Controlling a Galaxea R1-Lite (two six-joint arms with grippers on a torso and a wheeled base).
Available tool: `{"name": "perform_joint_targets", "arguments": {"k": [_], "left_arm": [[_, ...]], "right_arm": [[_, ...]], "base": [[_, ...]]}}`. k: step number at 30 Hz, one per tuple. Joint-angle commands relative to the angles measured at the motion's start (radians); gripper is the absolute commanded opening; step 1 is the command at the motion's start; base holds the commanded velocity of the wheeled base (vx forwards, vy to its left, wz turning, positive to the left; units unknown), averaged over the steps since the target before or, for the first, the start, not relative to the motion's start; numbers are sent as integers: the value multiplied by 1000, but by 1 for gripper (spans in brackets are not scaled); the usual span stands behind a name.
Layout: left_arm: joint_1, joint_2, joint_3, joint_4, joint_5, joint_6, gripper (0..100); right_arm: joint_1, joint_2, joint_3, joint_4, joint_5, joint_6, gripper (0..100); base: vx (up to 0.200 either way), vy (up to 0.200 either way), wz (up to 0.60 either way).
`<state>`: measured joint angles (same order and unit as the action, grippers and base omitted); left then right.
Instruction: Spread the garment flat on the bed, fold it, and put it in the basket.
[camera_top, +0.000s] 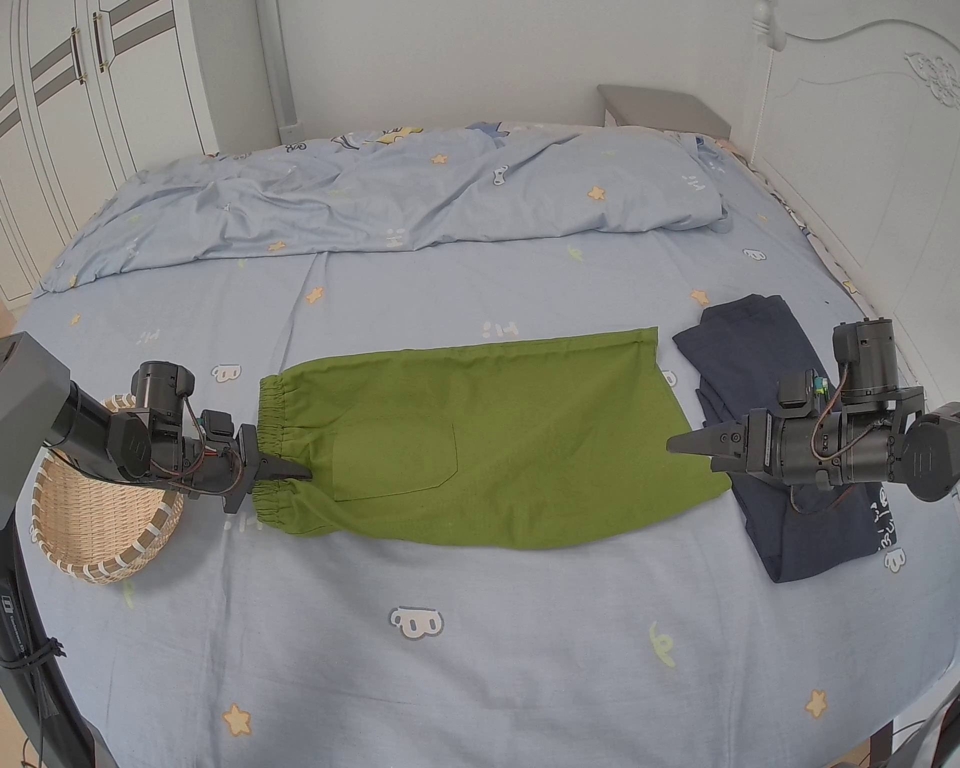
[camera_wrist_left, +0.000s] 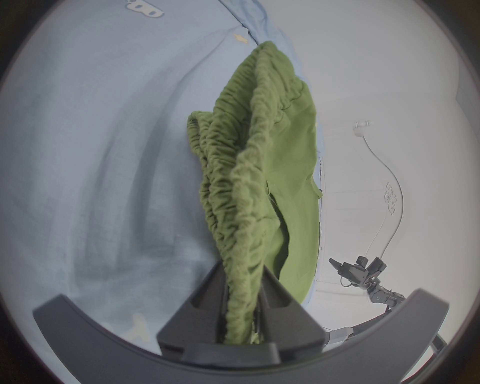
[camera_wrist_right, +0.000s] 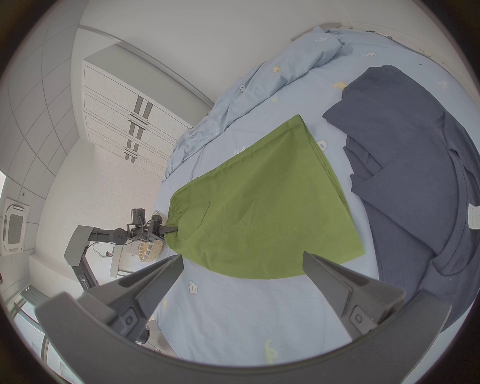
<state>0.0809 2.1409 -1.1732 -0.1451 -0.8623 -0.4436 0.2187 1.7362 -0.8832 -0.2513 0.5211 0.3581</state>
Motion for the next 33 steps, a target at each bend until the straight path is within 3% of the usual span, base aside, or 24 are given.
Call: {"name": "perform_joint_targets", "arguments": {"k": [1, 10, 22, 33], "left_arm": [[-1, -58, -6, -7, -3, -58, 0], [27, -82, -13, -1, -15, -64, 0], [22, -84, -10, -2, -15, -63, 0], [16, -85, -8, -2, -15, -63, 0]], "right_arm": [[-42, 88, -16, -14, 4, -5, 100], [-127, 266, -76, -13, 2, -10, 100], [-130, 289, -80, -22, 7, -18, 100], [-145, 399, -178, -20, 126, 27, 100]], "base": [[0, 0, 0], [0, 0, 0], [0, 0, 0], [0, 0, 0]]}}
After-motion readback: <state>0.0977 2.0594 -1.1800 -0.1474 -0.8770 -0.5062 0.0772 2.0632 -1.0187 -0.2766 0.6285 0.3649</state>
